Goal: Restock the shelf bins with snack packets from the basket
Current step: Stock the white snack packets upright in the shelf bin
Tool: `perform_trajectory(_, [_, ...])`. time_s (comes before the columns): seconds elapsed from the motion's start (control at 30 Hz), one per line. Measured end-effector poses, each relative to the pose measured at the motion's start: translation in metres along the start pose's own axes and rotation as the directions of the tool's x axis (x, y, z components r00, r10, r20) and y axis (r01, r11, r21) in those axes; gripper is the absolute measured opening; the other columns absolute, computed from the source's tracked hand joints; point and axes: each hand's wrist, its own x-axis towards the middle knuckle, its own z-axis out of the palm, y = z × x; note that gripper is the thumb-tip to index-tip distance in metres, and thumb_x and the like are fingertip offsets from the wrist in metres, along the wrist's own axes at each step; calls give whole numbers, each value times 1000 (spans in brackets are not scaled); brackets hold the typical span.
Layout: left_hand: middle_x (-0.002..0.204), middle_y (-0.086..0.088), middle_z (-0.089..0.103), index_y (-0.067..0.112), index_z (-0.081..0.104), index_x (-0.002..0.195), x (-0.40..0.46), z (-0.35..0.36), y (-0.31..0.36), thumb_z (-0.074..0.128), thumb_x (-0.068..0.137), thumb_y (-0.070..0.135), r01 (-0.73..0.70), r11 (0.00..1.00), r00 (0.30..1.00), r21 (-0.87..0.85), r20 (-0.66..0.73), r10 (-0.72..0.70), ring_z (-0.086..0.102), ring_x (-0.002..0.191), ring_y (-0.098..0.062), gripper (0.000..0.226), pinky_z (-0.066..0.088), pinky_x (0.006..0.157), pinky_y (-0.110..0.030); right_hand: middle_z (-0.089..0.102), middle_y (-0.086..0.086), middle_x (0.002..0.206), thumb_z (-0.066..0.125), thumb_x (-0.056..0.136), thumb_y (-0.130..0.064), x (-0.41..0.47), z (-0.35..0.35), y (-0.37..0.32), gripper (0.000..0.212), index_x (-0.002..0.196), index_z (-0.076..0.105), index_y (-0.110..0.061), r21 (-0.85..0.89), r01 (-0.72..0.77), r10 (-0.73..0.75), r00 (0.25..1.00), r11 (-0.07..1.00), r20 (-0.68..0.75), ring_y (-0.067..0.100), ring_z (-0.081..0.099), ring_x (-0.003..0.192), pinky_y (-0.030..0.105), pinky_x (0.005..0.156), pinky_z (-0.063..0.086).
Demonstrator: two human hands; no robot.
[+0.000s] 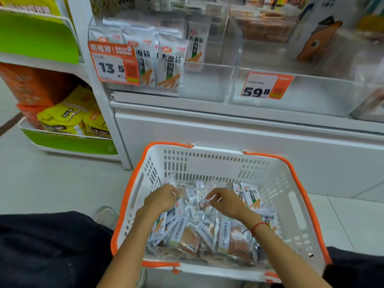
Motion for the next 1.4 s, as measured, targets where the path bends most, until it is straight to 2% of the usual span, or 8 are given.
perform_trajectory(0.23, [124, -9, 53, 10, 49, 122, 20, 55, -50, 32, 96, 5, 187, 977, 960, 99, 192, -203, 52, 81, -20, 32, 42, 74, -32, 64, 20, 115, 47, 98, -24, 27, 69, 1, 35, 119, 61, 0, 61, -98, 88, 984, 993, 152, 34, 61, 104, 35, 86, 48])
perform_trajectory(0.33, [149, -11, 33, 6, 31, 144, 26, 72, -60, 30, 98, -1, 200, 976, 934, 85, 283, -216, 45, 126, -30, 47, 43, 90, -35, 63, 16, 120, 47, 97, -35, 43, 93, -7, 45, 124, 55, 0, 99, -169, 152, 976, 981, 158, 30, 61, 105, 36, 90, 48])
perform_trajectory(0.47, [155, -10, 26, 11, 25, 149, 26, 66, -60, 31, 99, 1, 155, 985, 943, 81, 287, -172, 34, 137, -30, 52, 33, 105, -32, 60, 6, 82, 52, 94, -23, 63, 113, -10, 17, 87, 50, -8, 108, -216, 205, 973, 970, 105, 18, 53, 68, 24, 57, 43])
perform_trajectory(0.57, [154, -11, 27, 10, 29, 148, 22, 54, -53, 32, 99, 4, 188, 982, 950, 35, 249, -190, 37, 136, -31, 49, 34, 107, -37, 48, 1, 65, 54, 91, -10, 68, 113, -10, 29, 67, 39, -15, 160, -219, 218, 976, 963, 27, 19, 50, 62, 24, 53, 40])
perform_trajectory(0.77, [133, -4, 49, 15, 50, 124, 16, 36, -35, 51, 93, 10, 87, 981, 989, -172, -105, -106, 56, 97, -17, 31, 47, 82, -31, 68, 16, 91, 58, 91, -5, 55, 78, 1, 24, 75, 46, -19, 345, -120, 142, 989, 931, -40, 21, 63, 66, 24, 55, 52])
perform_trajectory(1.0, [125, 8, 55, 24, 42, 135, 19, 19, 7, 57, 94, 31, -150, 910, 965, -386, 145, 220, 57, 106, -11, 44, 47, 95, -35, 69, 3, 77, 63, 88, -5, 26, -22, 5, 9, 88, 55, -7, 563, -19, -49, 993, 826, 107, 10, 64, 67, 18, 60, 52])
perform_trajectory(1.17, [112, 6, 63, 24, 55, 115, 19, 13, 17, 52, 95, 34, -275, 853, 937, -443, 76, 341, 60, 105, -10, 23, 44, 98, -34, 73, 13, 78, 75, 77, -3, 12, -64, 7, 19, 93, 65, -8, 578, -17, -36, 996, 816, 80, 9, 65, 64, 20, 63, 54])
perform_trajectory(1.4, [116, 14, 48, 27, 37, 117, 15, 17, 20, 39, 101, 30, -175, 772, 977, -611, -9, 214, 47, 118, -11, 16, 37, 94, -31, 70, 7, 85, 72, 71, -5, -9, -94, 22, 25, 93, 70, -17, 755, -119, -72, 974, 645, 215, 7, 59, 62, 13, 54, 47])
